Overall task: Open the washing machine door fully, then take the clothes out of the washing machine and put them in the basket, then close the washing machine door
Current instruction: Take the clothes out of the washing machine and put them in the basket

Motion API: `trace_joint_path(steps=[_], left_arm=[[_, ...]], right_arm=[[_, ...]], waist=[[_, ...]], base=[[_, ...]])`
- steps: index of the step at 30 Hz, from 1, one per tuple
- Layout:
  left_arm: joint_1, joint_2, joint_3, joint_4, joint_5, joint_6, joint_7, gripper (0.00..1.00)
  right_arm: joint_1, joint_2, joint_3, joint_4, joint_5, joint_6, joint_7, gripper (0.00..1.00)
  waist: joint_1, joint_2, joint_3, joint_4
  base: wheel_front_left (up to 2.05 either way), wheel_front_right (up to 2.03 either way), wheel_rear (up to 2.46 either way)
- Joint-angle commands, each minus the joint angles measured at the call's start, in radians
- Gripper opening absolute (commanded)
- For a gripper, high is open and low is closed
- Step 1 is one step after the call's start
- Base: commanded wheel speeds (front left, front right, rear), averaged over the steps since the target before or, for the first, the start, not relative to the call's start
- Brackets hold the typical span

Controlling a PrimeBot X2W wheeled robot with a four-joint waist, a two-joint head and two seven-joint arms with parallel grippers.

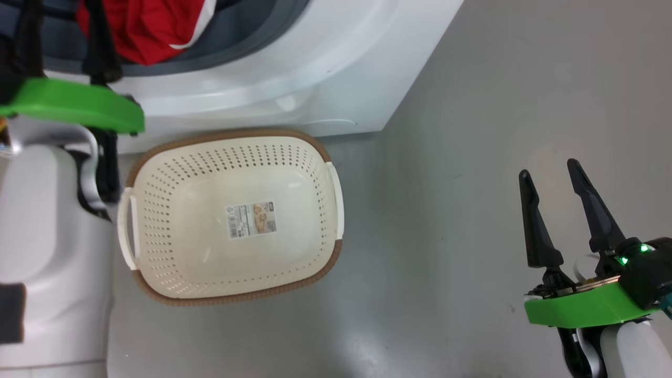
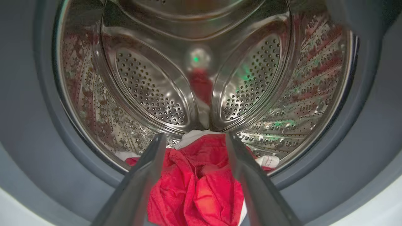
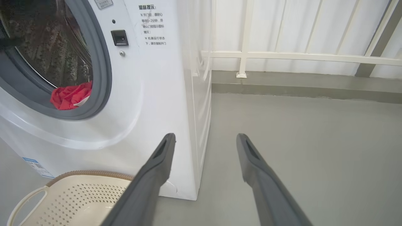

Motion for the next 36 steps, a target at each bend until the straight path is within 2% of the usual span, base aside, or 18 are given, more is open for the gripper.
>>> trace_joint_path(steps=[1,16,27,36], left_arm=[[-0.049,0.051,0.025,0.014,-0.007,-0.003,0.016,1.0],[-0.277,0.122,-0.006,0.239,0.026,0.027,0.097,1.0],[-0.416,0.203,-0.085,0.416,0.115,0.084,0.247,1.0],[-0.455,0.234,-0.135,0.518,0.149,0.086,0.36,1.0]], right_arm=[[-0.017,-0.012,0.021,-0.028,0.013,0.006,-0.006,1.0],[-0.049,-0.012,0.034,-0.02,0.021,0.006,-0.006,1.0],[-0.062,-0.012,0.053,-0.02,0.033,0.006,-0.006,1.0],[-0.072,-0.012,0.063,-0.024,0.067,0.006,-0.006,1.0]], waist=[[0.0,0.0,0.042,-0.026],[0.0,0.0,0.104,-0.063],[0.0,0.0,0.138,-0.105],[0.0,0.0,0.152,-0.133]], base=[[0.0,0.0,0.0],[0.0,0.0,0.0],[0.0,0.0,0.0],[0.0,0.0,0.0]])
